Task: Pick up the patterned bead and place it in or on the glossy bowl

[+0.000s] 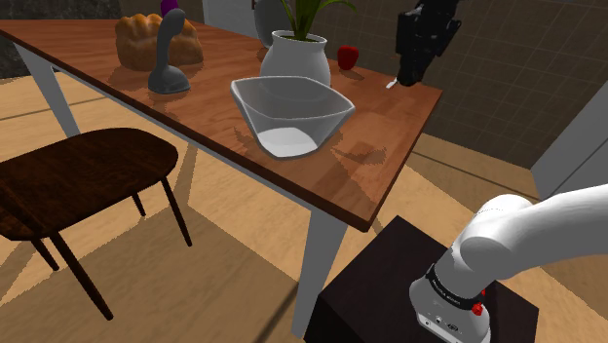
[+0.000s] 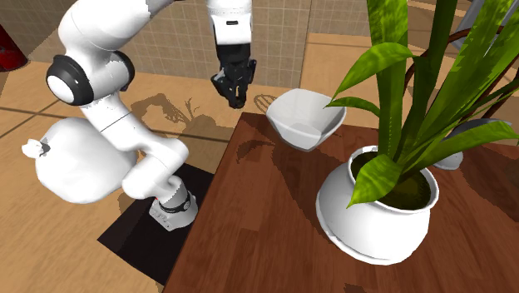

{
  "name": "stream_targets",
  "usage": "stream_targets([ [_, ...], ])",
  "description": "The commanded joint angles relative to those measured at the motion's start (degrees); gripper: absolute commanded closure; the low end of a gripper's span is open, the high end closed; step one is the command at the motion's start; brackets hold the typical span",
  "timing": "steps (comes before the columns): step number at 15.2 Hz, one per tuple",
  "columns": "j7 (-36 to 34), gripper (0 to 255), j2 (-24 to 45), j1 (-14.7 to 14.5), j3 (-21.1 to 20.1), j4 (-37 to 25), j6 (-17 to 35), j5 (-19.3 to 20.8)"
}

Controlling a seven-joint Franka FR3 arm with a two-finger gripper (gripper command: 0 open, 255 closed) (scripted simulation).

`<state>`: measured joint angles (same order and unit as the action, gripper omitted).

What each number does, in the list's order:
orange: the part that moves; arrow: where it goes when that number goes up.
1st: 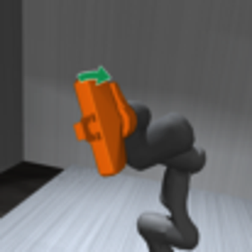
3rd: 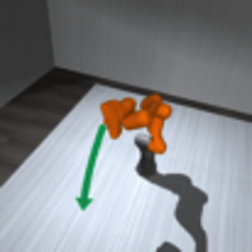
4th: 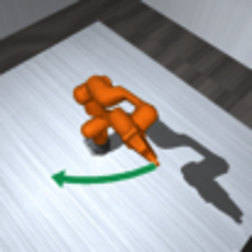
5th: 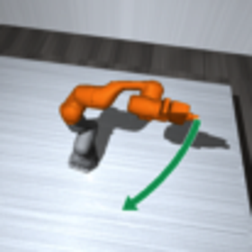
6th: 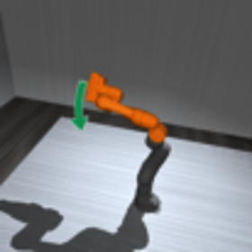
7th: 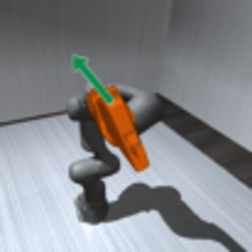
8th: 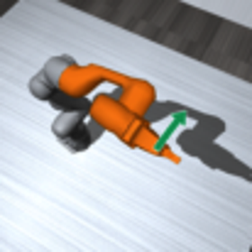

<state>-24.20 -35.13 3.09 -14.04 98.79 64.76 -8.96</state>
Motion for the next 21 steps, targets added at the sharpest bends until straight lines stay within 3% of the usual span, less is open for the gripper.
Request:
stream_targets([
  [1,-0.21,255,1.25,0.13,-0.02,-2.79,-1.56,0.16],
  [4,-0.51,255,2.70,0.26,-0.10,-5.96,-3.29,0.30],
  [10,-7.34,255,15.00,0.87,-7.12,-16.84,-1.44,0.89],
  [14,-12.97,255,25.27,0.25,-12.64,-26.99,-1.68,3.94],
  [17,-18.03,255,35.01,-2.03,-17.29,-37.44,-3.48,8.82],
  [20,-23.10,255,47.45,-8.59,-21.20,-52.83,-8.36,17.39],
  [21,-22.48,255,45.39,-7.49,-20.29,-49.04,-6.30,15.66],
])
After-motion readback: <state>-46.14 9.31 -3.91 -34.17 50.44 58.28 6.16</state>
